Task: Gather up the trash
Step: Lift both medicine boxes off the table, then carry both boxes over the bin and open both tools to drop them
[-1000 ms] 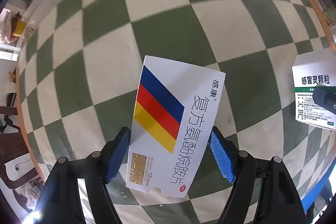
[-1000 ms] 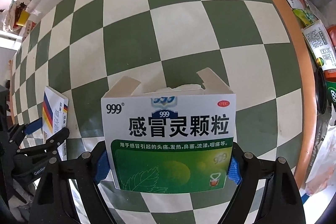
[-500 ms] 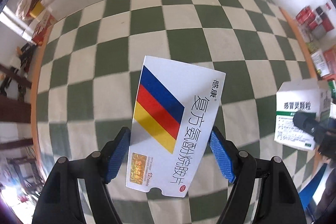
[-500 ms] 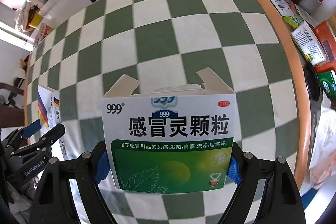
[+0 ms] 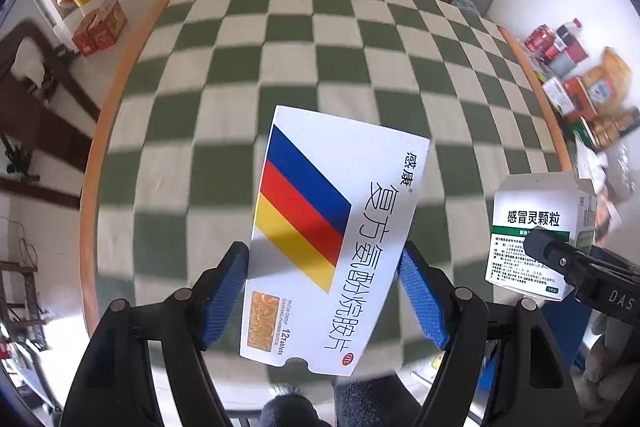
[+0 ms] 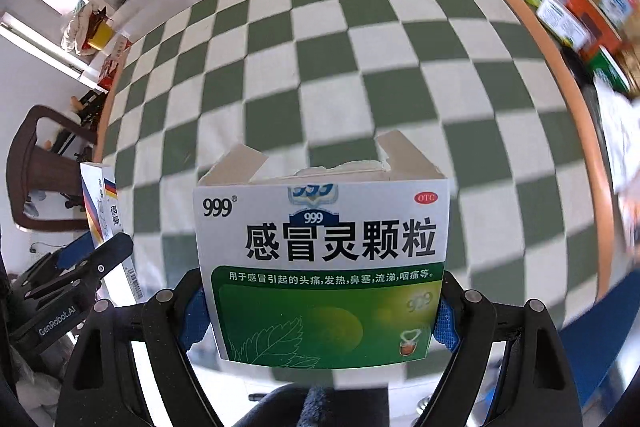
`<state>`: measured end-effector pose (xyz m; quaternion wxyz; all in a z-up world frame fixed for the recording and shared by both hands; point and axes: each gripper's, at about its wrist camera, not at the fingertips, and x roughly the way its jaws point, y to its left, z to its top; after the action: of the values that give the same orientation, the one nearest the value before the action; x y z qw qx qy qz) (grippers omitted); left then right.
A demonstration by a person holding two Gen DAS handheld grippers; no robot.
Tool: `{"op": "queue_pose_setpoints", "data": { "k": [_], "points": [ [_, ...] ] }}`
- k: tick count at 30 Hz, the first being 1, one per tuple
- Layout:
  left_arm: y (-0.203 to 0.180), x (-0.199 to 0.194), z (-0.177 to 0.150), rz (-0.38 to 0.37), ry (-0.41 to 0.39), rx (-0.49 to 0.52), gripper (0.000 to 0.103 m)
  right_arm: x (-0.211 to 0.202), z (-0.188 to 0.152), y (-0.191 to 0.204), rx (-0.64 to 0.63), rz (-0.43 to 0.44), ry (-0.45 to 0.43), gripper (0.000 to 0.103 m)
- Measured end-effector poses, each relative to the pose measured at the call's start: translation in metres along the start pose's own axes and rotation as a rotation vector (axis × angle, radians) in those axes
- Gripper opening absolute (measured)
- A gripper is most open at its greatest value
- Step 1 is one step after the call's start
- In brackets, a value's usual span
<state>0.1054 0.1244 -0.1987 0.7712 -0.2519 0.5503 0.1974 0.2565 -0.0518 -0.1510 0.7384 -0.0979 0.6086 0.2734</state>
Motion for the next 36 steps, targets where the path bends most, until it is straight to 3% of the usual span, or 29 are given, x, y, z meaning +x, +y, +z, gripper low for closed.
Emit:
{"op": "queue_pose_setpoints", "data": {
  "k": [8, 16, 21, 25, 32, 36],
  "points": [
    [0.064, -0.012, -0.136, -0.106, 0.096, -0.075, 0.074, -0.019, -0.155, 0.033, 0.073, 0.036, 0.018, 0.087],
    [0.094, 0.020, -0.225, -0.145, 0.217, -0.142, 0.074, 0.018, -0.287, 0.037, 0.120, 0.050, 0.151, 0.087],
    [0.096, 0.081, -0.262, -0.189, 0.284, -0.159, 0.074, 0.087, -0.338, 0.018, 0.177, 0.044, 0.255, 0.087],
    [0.101, 0.153, -0.280, -0.216, 0.329, -0.187, 0.074, 0.157, -0.362, -0.004, 0.231, 0.058, 0.300, 0.087],
    [0.126, 0.291, -0.301, -0.163, 0.357, -0.263, 0.076, 0.303, -0.386, -0.041, 0.322, 0.138, 0.353, 0.087],
    [0.133, 0.343, -0.310, -0.112, 0.355, -0.264, 0.096, 0.378, -0.389, -0.044, 0.302, 0.168, 0.358, 0.087]
  ]
}}
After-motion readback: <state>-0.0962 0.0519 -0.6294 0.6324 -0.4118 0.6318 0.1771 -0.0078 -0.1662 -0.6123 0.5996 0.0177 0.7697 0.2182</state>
